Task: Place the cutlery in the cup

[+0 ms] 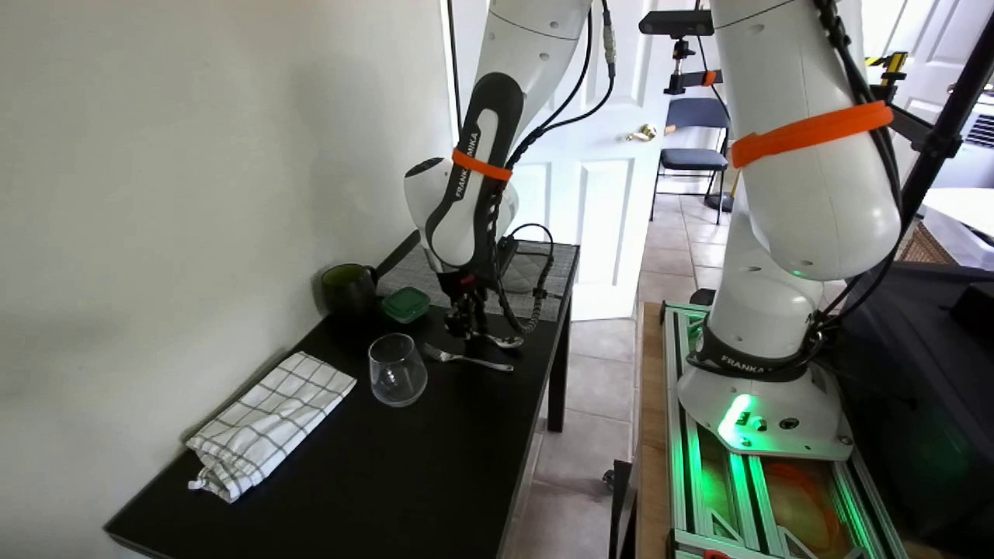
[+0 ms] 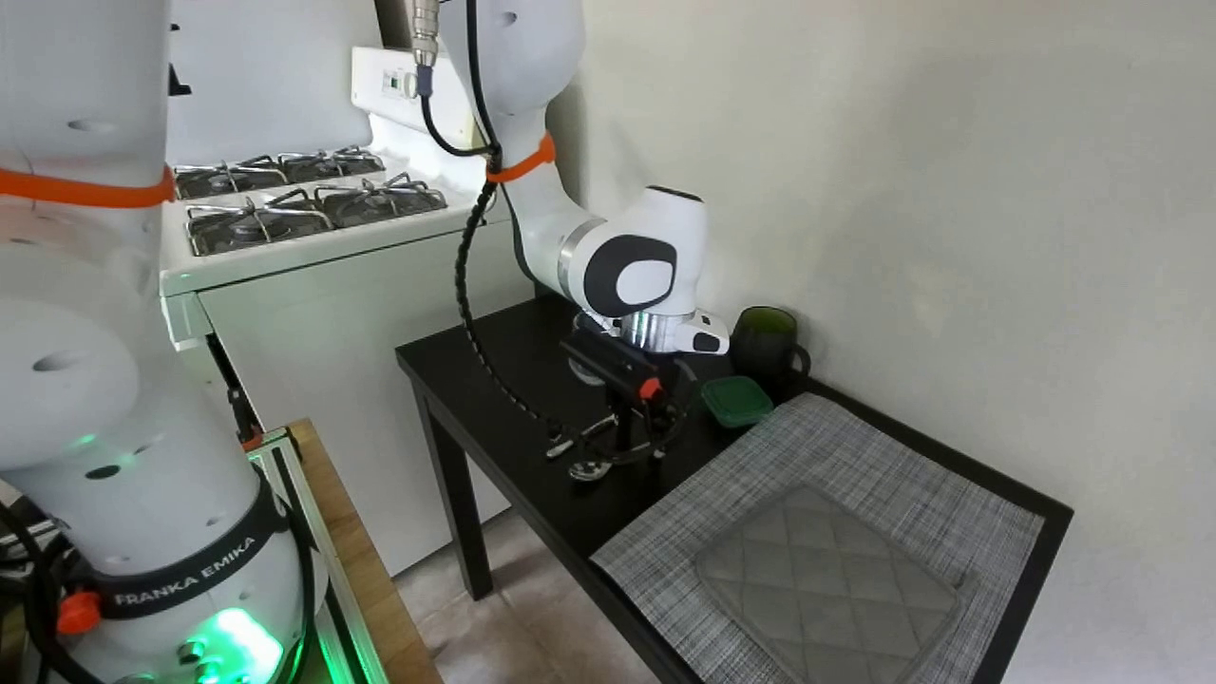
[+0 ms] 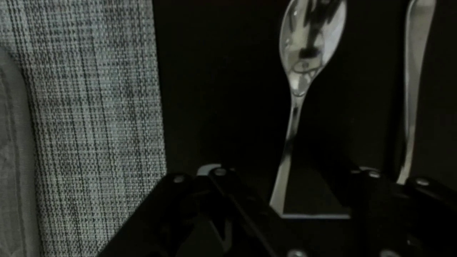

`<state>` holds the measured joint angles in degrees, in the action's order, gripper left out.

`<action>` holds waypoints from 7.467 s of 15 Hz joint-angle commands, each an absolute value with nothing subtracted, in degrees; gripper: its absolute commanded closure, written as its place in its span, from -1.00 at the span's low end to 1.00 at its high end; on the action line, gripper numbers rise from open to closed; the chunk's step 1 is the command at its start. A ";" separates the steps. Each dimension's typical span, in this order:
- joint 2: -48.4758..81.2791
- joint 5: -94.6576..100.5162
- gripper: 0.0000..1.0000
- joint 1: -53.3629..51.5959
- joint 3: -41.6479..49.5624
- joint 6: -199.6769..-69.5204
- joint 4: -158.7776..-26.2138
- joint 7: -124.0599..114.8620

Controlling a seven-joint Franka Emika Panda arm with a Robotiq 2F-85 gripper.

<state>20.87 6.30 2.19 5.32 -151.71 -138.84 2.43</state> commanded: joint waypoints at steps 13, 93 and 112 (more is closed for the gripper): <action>14.18 3.29 0.96 2.93 3.06 -150.64 -141.26 2.91; 10.22 2.33 -0.78 -0.78 -8.95 -199.18 -155.48 -2.75; 0.80 24.65 -1.00 13.36 -16.39 -187.22 -155.94 -15.23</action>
<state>1.72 22.13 11.47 -15.35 -189.52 -154.94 -12.62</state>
